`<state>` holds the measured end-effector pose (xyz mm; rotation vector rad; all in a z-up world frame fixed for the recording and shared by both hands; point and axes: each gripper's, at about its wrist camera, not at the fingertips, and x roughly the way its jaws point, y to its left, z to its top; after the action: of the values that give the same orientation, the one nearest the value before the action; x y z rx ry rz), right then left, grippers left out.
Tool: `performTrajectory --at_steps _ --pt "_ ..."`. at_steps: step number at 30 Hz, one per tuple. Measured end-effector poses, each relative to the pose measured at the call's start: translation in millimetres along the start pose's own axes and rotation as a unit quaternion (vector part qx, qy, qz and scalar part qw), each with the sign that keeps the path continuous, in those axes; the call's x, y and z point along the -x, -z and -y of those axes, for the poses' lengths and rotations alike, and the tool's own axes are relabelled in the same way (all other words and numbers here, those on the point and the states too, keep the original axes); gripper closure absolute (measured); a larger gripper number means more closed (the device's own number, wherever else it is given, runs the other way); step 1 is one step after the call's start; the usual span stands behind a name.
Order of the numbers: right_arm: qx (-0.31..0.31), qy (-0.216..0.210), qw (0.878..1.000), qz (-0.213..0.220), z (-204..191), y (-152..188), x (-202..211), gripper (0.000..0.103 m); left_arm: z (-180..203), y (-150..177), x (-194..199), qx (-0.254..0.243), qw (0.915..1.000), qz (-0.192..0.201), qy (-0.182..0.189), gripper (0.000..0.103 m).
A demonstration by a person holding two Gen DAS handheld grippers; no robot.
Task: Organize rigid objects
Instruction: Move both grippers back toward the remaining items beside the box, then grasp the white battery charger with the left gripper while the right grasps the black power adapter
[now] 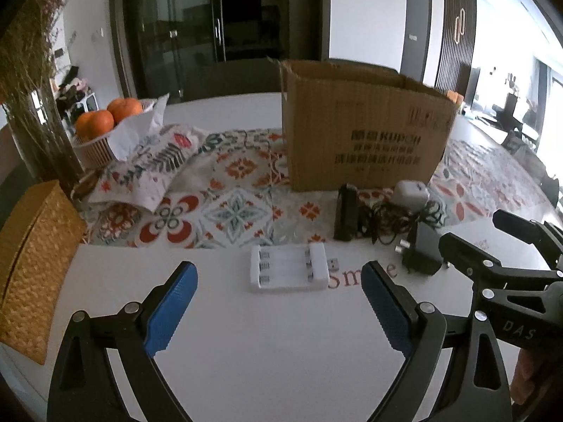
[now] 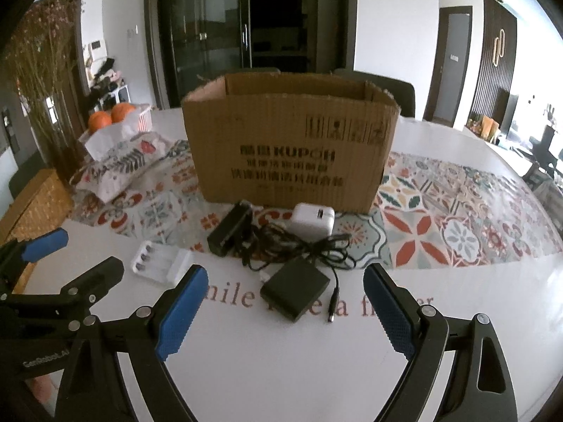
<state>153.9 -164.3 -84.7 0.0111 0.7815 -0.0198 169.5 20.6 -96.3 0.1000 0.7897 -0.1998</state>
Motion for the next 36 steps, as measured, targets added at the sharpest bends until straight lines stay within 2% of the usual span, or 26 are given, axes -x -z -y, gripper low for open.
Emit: performTrajectory --at_steps 14,30,36 --pt "0.003 0.003 0.999 -0.043 4 14 -33 0.012 1 14 -38 0.000 0.9985 -0.051 0.023 0.008" --pt "0.001 0.002 0.996 -0.085 8 12 -70 0.012 2 8 -77 -0.002 0.9964 -0.083 0.015 0.009" --pt "0.000 0.001 0.995 -0.101 8 11 -84 0.012 2 7 -89 0.000 0.9955 -0.093 0.015 0.014"
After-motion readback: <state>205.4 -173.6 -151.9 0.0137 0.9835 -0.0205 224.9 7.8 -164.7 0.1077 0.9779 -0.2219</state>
